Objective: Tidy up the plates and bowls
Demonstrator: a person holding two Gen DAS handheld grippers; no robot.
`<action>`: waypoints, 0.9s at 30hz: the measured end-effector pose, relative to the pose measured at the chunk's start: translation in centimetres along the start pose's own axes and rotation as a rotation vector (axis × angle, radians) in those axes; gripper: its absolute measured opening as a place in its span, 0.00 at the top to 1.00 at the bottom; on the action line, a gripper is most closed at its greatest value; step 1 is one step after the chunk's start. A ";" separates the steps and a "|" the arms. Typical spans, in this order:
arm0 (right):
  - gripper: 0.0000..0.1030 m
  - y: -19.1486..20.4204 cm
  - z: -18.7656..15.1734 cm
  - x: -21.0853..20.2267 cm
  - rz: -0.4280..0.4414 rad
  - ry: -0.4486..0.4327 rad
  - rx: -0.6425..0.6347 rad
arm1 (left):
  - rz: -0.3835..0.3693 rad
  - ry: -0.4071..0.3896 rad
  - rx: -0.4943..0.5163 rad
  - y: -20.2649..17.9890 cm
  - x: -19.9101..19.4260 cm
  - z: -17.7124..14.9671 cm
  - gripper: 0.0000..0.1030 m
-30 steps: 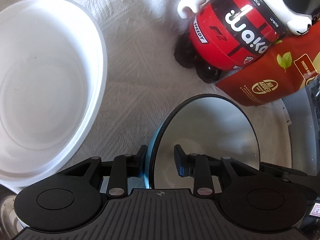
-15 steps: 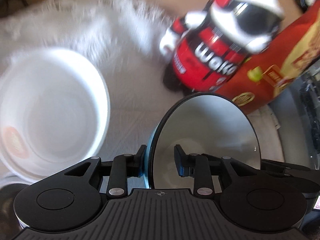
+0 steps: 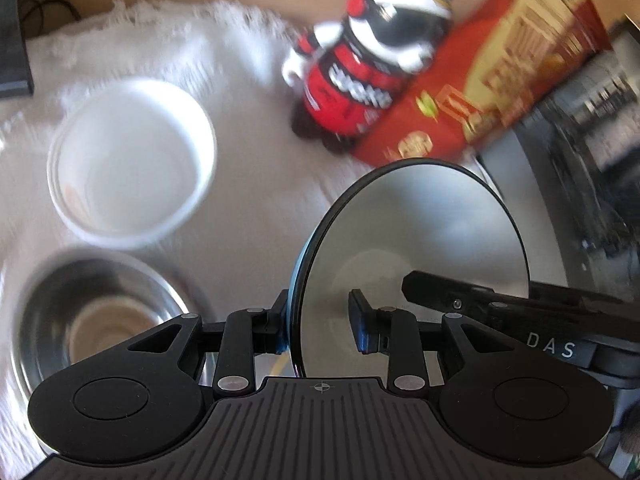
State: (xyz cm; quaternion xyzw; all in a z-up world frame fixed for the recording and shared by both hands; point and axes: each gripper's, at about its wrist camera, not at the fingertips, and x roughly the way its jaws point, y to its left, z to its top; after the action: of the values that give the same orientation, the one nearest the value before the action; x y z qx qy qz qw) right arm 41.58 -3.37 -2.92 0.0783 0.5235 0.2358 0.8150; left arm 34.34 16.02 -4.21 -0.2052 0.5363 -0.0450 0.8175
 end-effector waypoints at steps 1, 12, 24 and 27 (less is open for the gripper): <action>0.64 0.0 -0.8 -0.5 -0.001 0.007 -0.001 | -0.006 0.009 0.007 -0.1 -0.1 -0.8 0.69; 0.63 -0.9 -8.0 0.4 -0.061 0.084 0.050 | 0.011 0.096 0.048 0.3 2.1 -6.0 0.69; 0.61 -1.9 -9.0 1.5 -0.090 0.080 0.071 | 0.034 0.081 0.030 0.9 2.5 -5.8 0.74; 0.61 -1.7 -9.1 1.2 -0.098 0.075 0.052 | 0.022 0.059 0.017 1.2 1.7 -5.8 0.75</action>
State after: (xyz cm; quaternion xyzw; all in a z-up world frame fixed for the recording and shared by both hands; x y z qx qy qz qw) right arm 34.43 -5.35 -8.53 0.0648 0.5630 0.1845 0.8030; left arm 29.67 14.97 -8.15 -0.1911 0.5619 -0.0465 0.8035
